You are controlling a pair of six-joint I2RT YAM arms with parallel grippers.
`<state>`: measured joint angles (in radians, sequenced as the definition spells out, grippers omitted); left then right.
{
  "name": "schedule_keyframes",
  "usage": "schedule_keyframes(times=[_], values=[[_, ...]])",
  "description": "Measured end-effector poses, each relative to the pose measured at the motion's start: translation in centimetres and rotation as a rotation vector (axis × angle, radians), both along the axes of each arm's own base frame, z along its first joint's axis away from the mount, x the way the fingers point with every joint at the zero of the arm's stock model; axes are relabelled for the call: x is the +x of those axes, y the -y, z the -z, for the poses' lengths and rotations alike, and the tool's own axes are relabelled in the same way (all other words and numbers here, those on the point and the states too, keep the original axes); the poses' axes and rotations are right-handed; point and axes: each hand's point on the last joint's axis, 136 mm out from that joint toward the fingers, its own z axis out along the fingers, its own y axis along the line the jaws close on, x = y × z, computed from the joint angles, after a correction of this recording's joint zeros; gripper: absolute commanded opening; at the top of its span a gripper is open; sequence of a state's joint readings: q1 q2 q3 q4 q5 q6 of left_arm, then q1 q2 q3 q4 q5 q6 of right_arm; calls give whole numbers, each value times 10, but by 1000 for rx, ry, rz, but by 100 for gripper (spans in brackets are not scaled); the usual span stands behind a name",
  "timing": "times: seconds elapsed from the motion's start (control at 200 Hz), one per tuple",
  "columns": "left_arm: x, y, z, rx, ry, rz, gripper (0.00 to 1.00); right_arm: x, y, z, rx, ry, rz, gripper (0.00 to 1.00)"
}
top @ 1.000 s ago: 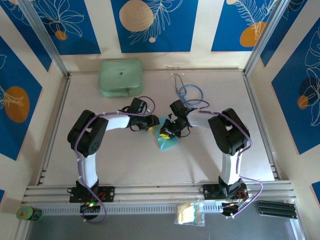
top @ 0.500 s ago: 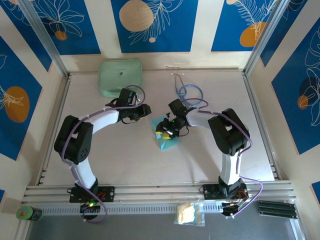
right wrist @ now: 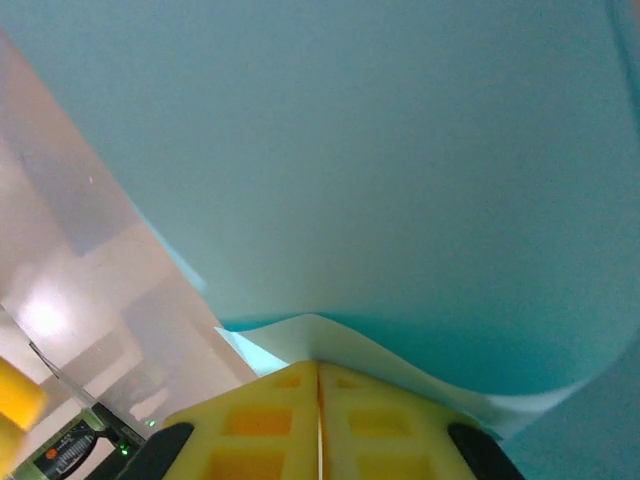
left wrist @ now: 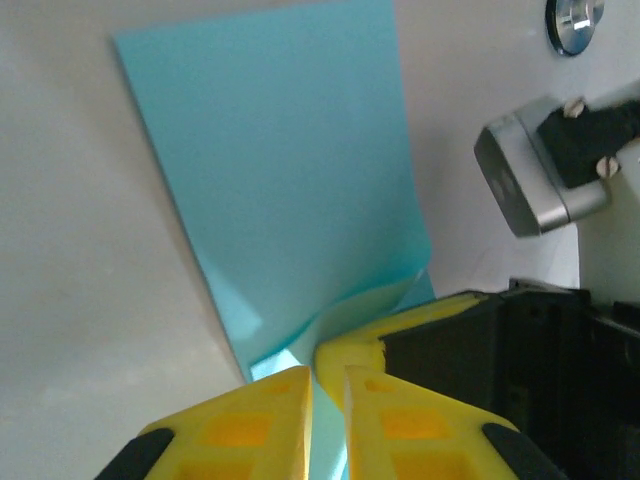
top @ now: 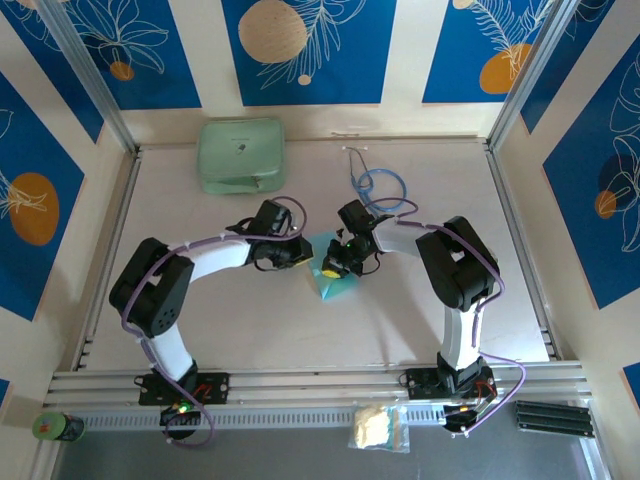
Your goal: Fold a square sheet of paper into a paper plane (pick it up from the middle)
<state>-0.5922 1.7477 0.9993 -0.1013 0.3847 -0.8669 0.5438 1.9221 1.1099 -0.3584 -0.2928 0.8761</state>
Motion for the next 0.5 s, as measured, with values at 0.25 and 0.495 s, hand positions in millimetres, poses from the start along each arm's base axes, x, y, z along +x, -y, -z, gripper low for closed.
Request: schedule_keyframes(times=[0.25,0.495], values=[[-14,14,15,9,-39,27,0,0,0,0,2,1,-5,1],[-18,19,31,21,-69,27,0,0,0,0,2,1,-6,0]])
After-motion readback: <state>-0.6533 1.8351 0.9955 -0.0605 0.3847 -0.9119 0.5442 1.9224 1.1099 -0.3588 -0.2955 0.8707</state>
